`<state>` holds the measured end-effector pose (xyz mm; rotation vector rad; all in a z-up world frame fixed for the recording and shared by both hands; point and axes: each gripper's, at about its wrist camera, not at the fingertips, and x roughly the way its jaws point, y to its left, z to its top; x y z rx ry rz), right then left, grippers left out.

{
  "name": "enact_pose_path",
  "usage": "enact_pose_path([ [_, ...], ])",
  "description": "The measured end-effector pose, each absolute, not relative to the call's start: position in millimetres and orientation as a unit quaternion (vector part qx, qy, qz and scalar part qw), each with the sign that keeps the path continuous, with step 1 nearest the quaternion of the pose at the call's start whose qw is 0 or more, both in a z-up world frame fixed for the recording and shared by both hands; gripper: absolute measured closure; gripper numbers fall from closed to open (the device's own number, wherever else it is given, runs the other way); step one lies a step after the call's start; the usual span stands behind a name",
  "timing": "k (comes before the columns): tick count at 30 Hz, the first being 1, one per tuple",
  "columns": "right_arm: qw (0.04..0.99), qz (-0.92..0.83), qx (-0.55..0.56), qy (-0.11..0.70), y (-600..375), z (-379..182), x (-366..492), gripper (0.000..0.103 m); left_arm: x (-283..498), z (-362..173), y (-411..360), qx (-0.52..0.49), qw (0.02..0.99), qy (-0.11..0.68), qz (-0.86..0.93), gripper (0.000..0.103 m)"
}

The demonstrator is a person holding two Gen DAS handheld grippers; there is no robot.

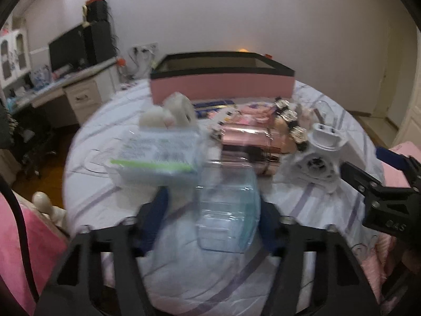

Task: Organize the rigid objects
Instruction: 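Grasp the clear plastic cylinder with left gripper while right gripper grasps white charger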

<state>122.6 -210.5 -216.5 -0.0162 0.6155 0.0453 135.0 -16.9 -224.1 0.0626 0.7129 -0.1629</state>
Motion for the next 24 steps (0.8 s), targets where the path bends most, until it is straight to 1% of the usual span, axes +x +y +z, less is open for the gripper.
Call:
enact_pose_path([
  [2,0.953,0.026,-0.008,0.303,-212.9,-218.1,130.3,0.0,139.0,-226.1,-20.5,0.024,0.93,0.354,-0.092,0.066],
  [8,0.948,0.041,-0.009,0.315,-220.9,-221.0,150.7,0.0,145.7,-225.6,-22.8,0.029,0.931,0.353,-0.088,0.066],
  [10,0.946,0.055,-0.004,0.32,-222.9,-222.1,156.9,0.003,147.2,-224.9,-23.7,0.029,0.931,0.352,-0.089,0.066],
  [11,0.945,0.067,0.0,0.321,-223.4,-222.6,158.7,0.013,147.4,-224.8,-22.9,0.029,0.931,0.352,-0.089,0.066],
  [12,0.944,0.076,0.002,0.323,-222.5,-222.8,160.6,0.027,147.8,-224.2,-23.3,0.03,0.931,0.353,-0.09,0.066],
  [13,0.94,0.088,0.003,0.329,-220.3,-223.8,163.3,0.034,147.8,-223.5,-23.1,0.031,0.931,0.353,-0.091,0.066],
  [14,0.938,0.09,-0.001,0.335,-217.3,-225.0,165.9,0.047,145.9,-222.1,-21.6,0.03,0.931,0.351,-0.093,0.066],
  [15,0.937,0.088,-0.009,0.337,-213.8,-225.9,167.2,0.053,144.0,-220.4,-21.0,0.029,0.931,0.349,-0.098,0.066],
  [17,0.939,0.085,-0.022,0.333,-209.9,-225.2,167.0,0.055,140.5,-216.3,-19.4,0.024,0.933,0.345,-0.105,0.066],
  [24,0.945,0.09,0.009,0.314,-215.0,-210.4,155.5,0.055,131.5,-194.5,-15.3,0.008,0.939,0.324,-0.119,0.066],
])
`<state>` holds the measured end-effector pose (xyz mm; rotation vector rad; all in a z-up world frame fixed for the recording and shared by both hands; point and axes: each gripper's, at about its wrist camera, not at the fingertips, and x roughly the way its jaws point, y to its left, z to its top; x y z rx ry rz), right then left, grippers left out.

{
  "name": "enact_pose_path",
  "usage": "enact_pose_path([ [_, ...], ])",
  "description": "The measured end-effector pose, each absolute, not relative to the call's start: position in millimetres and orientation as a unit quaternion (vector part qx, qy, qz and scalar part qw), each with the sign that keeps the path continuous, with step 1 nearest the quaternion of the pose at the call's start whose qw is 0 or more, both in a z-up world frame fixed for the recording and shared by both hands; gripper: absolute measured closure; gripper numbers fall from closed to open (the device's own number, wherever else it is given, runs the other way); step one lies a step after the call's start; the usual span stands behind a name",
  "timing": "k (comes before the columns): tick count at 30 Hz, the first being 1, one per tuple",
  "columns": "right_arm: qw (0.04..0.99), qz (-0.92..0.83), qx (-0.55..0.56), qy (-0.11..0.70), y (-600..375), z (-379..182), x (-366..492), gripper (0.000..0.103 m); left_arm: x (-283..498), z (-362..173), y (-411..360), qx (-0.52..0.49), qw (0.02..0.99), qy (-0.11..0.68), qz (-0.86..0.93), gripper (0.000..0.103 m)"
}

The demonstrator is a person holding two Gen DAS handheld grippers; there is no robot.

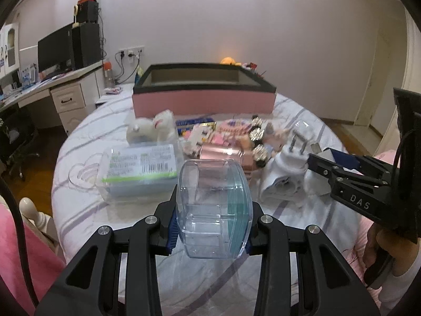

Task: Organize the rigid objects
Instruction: 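Grasp the clear plastic cylinder with left gripper while right gripper grasps white charger, then carry cylinder and charger into the pink box and open both grippers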

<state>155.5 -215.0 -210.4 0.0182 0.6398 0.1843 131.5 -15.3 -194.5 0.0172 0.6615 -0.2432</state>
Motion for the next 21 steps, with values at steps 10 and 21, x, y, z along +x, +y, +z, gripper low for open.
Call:
enact_pose_path([
  [10,0.957,0.113,0.012,0.268,-197.5,-160.3,175.5,0.078,174.1,-151.1,-27.2,0.012,0.949,0.291,-0.123,0.066],
  [21,0.953,0.101,0.027,0.284,-213.3,-187.1,197.0,0.053,202.7,-167.1,-24.3,0.013,0.942,0.313,-0.119,0.066],
])
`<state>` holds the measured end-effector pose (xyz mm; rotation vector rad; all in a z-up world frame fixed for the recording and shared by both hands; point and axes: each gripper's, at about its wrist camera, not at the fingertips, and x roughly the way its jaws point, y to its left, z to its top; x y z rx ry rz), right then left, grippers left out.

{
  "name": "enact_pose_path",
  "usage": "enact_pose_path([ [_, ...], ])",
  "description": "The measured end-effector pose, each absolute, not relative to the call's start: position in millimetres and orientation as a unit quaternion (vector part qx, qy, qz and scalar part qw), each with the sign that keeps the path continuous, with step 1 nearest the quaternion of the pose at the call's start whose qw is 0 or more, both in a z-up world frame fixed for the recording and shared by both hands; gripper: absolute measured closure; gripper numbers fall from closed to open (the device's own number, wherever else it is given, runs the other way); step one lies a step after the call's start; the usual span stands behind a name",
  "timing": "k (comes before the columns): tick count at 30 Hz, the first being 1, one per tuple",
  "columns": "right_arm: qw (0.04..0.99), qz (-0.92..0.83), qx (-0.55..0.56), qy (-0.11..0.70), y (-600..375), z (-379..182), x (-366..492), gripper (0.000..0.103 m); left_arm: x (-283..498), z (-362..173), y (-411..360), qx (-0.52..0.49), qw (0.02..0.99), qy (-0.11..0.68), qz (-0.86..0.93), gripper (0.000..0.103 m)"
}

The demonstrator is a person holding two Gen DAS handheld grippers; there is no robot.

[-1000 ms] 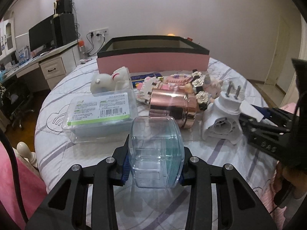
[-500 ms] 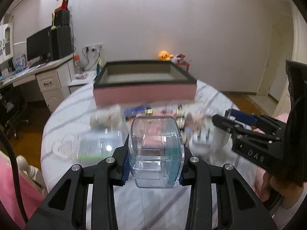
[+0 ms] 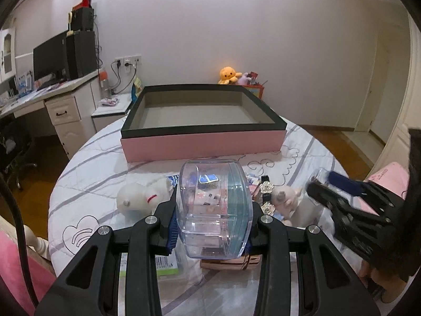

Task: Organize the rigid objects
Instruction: 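Carry cylinder and charger into the pink box and open both grippers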

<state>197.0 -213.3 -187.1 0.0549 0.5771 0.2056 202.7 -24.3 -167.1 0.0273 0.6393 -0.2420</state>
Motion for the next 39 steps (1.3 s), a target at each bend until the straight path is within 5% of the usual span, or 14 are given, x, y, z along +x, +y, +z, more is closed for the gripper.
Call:
enact_pose_path([
  [2,0.957,0.092,0.035,0.272,-223.7,-194.5,184.8,0.031,200.3,-169.9,-25.9,0.017,0.941,0.314,-0.121,0.066],
  [5,0.964,0.063,0.014,0.259,-232.4,-199.9,169.9,0.023,196.9,-174.2,-26.6,0.008,0.938,0.32,-0.131,0.066],
  [22,0.946,0.095,0.018,0.309,-225.8,-207.3,197.1,0.023,185.6,-169.1,-28.4,0.014,0.942,0.312,-0.12,0.066],
  [23,0.94,0.1,0.016,0.324,-222.4,-210.2,204.8,0.024,185.7,-169.3,-27.9,0.016,0.942,0.313,-0.119,0.066],
  [25,0.932,0.113,0.024,0.343,-219.3,-213.8,213.5,0.039,186.9,-169.5,-26.2,0.016,0.942,0.314,-0.118,0.066],
  [26,0.93,0.124,0.029,0.345,-219.2,-214.9,214.1,0.058,188.1,-169.2,-25.5,0.015,0.942,0.314,-0.117,0.066],
  [27,0.929,0.128,0.03,0.346,-219.2,-215.4,214.2,0.061,189.8,-168.3,-25.0,0.014,0.942,0.314,-0.117,0.066],
  [39,0.949,0.116,0.015,0.294,-205.2,-163.4,227.5,0.061,235.3,-138.8,-29.6,0.014,0.944,0.301,-0.134,0.066],
])
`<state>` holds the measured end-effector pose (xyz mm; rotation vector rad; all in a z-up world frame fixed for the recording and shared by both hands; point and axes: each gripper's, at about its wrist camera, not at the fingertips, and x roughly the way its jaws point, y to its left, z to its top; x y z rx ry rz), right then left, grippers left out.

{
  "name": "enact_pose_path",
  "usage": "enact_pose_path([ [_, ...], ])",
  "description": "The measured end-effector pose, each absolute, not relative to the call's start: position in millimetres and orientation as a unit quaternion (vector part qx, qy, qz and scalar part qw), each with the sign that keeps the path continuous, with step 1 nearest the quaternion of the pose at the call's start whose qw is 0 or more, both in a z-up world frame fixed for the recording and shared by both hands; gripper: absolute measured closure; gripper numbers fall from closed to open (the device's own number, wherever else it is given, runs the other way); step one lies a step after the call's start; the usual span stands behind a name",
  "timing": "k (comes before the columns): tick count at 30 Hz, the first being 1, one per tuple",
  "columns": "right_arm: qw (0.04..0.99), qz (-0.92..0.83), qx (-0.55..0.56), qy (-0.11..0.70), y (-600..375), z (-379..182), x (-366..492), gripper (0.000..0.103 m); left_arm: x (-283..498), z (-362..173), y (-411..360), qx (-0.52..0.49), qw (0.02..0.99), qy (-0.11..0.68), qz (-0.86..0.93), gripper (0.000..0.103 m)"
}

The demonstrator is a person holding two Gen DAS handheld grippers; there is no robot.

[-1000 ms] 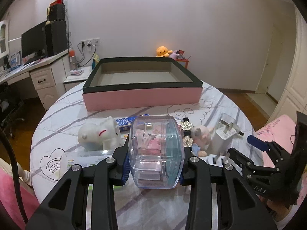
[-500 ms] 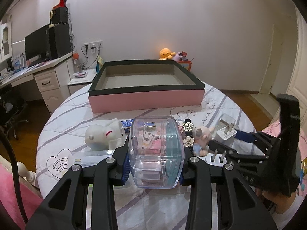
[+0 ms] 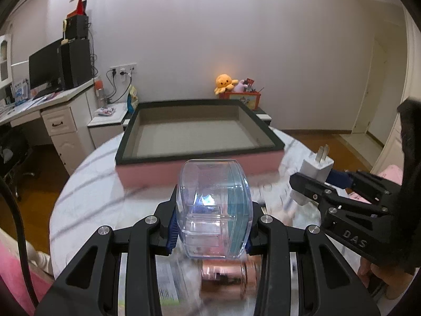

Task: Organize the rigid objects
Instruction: 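Carry cylinder and charger into the pink box and open both grippers, then withdraw both tools back from the pink box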

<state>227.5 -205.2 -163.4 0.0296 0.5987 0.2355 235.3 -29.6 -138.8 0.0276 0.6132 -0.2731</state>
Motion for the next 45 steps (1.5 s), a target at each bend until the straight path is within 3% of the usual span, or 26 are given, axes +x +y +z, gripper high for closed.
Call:
enact_pose_path([
  [9,0.947,0.145,0.017,0.286,-178.6,-125.9,309.8,0.061,339.7,-120.6,-32.0,0.034,0.934,0.333,-0.128,0.066],
  [21,0.913,0.129,0.048,0.384,-172.8,-168.8,410.5,0.06,434.0,-179.6,-37.3,0.052,0.882,0.454,-0.114,0.064],
  [22,0.912,0.13,0.052,0.385,-173.2,-170.4,411.7,0.059,435.0,-183.1,-38.2,0.054,0.879,0.461,-0.111,0.061],
  [24,0.91,0.127,0.055,0.391,-175.1,-172.3,413.6,0.059,435.7,-186.7,-39.6,0.051,0.874,0.47,-0.114,0.045],
  [26,0.907,0.13,0.059,0.395,-177.5,-173.6,414.6,0.058,433.1,-182.6,-37.1,0.051,0.879,0.462,-0.109,0.04],
  [30,0.914,0.114,0.068,0.384,-184.0,-163.4,403.6,0.039,411.1,-162.6,-28.4,0.041,0.897,0.43,-0.098,0.023],
  [32,0.924,0.108,0.064,0.36,-187.9,-149.9,386.7,0.033,393.7,-147.4,-25.6,0.037,0.907,0.41,-0.091,0.022],
  [33,0.928,0.106,0.061,0.351,-187.7,-143.9,380.3,0.023,383.4,-139.4,-24.9,0.036,0.912,0.398,-0.089,0.021],
  [34,0.935,0.106,0.056,0.334,-187.7,-134.8,367.9,0.019,371.9,-130.7,-21.7,0.034,0.918,0.384,-0.088,0.02],
  [38,0.955,0.093,0.03,0.279,-183.7,-103.9,316.3,0.019,313.0,-99.0,-10.7,0.025,0.943,0.324,-0.078,0.008],
  [45,0.975,0.084,-0.003,0.208,-175.6,-69.7,224.5,0.01,210.0,-69.2,1.5,0.032,0.971,0.235,-0.042,0.003],
])
